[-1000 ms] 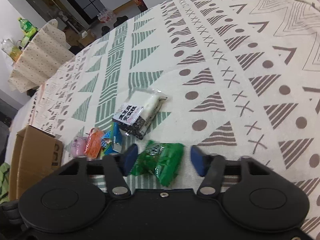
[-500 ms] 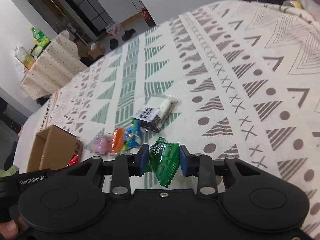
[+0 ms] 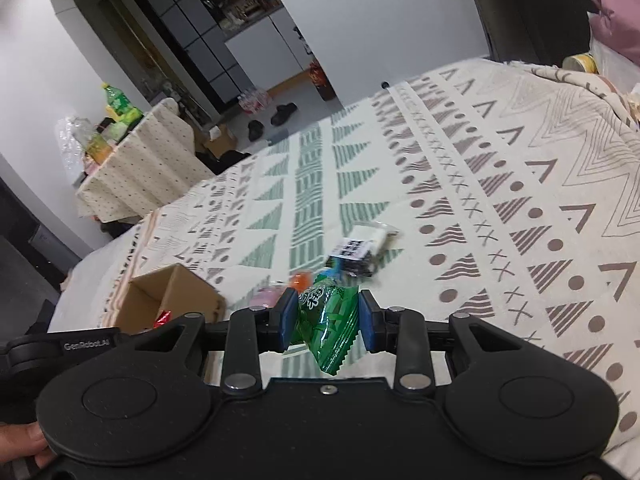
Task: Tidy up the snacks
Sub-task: 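Grasp the red-and-blue bar with the left gripper while the right grasps the green candy pack, then carry both snacks over the cardboard box and open both grippers inside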
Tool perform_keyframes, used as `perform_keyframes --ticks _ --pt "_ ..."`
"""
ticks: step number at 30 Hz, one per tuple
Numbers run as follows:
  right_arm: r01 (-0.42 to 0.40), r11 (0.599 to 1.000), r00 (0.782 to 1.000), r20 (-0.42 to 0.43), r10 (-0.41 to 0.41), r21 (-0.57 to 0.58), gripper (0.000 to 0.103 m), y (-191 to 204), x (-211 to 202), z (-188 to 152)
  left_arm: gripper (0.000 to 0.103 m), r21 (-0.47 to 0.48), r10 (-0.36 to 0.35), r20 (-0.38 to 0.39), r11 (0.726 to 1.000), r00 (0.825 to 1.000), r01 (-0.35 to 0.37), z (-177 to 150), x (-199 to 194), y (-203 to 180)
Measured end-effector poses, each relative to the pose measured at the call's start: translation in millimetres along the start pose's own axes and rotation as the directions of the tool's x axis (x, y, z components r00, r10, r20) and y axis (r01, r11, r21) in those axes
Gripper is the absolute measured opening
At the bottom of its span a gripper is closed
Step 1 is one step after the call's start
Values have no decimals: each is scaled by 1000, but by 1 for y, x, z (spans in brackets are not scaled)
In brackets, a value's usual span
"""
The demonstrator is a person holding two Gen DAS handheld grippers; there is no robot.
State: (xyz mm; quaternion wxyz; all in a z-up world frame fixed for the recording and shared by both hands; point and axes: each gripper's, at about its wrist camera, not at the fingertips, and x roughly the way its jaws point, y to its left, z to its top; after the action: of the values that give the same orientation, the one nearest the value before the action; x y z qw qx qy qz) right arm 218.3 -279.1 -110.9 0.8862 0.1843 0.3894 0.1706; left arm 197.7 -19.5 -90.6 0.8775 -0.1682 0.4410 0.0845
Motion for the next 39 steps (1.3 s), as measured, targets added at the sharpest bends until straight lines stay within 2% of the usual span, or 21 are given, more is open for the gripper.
perform_keyframes --ticks 9,19,39 --pt "-36 999 999 34 36 -3 32 29 -20 -6 19 -27 -28 41 999 999 29 -1 -29 17" --pt "-80 996 996 42 81 -35 32 70 -23 -4 18 -82 -32 74 996 997 38 6 -48 49" --pt "-126 989 992 -1 127 -78 32 131 10 -10 19 -148 -26 96 988 995 40 21 -51 107"
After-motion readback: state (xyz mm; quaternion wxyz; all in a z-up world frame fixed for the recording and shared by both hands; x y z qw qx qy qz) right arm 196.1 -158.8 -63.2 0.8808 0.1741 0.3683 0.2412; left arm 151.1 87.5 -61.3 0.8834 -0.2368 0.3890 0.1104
